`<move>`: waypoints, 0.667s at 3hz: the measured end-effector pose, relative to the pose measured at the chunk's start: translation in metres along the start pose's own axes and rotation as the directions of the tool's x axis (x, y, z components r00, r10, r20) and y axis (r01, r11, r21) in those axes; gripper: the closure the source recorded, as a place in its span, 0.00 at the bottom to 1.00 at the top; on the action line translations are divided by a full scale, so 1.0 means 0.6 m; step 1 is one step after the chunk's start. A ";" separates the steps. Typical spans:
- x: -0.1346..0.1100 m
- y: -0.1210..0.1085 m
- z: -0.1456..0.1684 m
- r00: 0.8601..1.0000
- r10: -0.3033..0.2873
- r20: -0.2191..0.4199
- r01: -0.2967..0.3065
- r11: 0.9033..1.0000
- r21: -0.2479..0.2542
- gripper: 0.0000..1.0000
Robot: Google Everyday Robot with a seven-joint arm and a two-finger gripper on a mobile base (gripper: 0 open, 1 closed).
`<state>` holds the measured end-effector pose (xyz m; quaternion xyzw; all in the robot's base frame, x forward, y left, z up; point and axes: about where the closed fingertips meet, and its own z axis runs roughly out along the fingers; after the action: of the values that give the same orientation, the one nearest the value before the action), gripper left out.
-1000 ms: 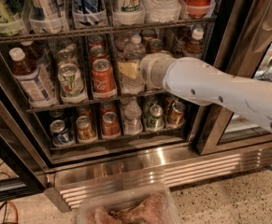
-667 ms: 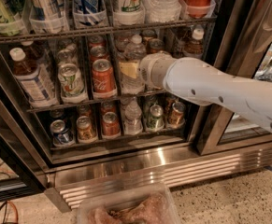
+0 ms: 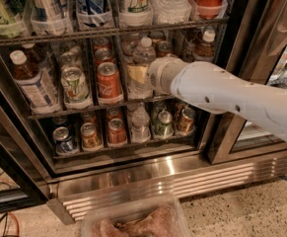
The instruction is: Pick water bottle from middle shelf of fridge
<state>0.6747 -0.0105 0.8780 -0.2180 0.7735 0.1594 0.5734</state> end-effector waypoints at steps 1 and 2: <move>0.000 0.006 -0.008 1.000 0.005 0.000 -0.005 1.000 -0.005 1.00; 0.001 0.008 -0.013 1.000 0.008 -0.002 -0.008 1.000 -0.007 1.00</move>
Offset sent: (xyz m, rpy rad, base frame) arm -0.0712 -0.0138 0.0178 0.0373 0.0539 0.0221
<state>0.6655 -0.0102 0.8800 -0.2171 0.7743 0.1644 0.5712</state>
